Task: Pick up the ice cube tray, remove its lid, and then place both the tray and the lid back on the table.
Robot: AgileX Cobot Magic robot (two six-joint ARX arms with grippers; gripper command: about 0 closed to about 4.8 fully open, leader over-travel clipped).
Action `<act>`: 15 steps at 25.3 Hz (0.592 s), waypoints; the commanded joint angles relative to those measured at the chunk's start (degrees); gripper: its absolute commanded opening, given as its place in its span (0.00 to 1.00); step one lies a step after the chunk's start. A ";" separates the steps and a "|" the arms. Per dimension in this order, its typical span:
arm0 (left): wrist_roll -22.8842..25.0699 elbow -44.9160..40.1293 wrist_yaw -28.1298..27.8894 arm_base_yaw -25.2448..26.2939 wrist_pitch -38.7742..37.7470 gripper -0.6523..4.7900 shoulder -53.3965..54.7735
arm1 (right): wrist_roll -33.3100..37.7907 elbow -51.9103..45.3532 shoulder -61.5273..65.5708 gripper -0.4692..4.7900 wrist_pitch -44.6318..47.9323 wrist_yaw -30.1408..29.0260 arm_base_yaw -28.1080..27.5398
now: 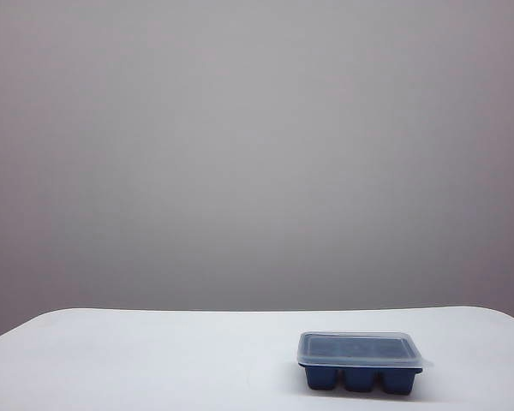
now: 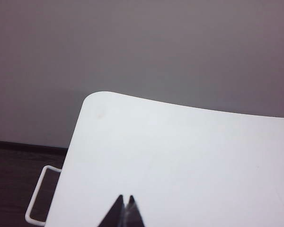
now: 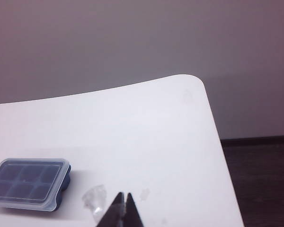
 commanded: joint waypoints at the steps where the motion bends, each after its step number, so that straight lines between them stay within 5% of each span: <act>1: 0.02 -0.09 -0.11 0.00 -0.15 0.11 0.11 | -0.13 -0.37 -0.02 0.09 0.66 0.04 0.00; 8: -0.07 -0.02 2.84 -0.02 1.53 0.11 0.11 | -0.02 -0.37 -0.02 0.09 3.72 0.04 0.00; 11: -1.01 1.75 10.29 -0.02 7.74 0.11 0.17 | 6.21 -0.28 -0.02 0.09 9.97 0.04 -0.02; 15: -1.70 6.75 8.83 0.02 8.63 0.11 0.28 | 11.72 0.24 0.04 0.09 18.91 0.26 -0.02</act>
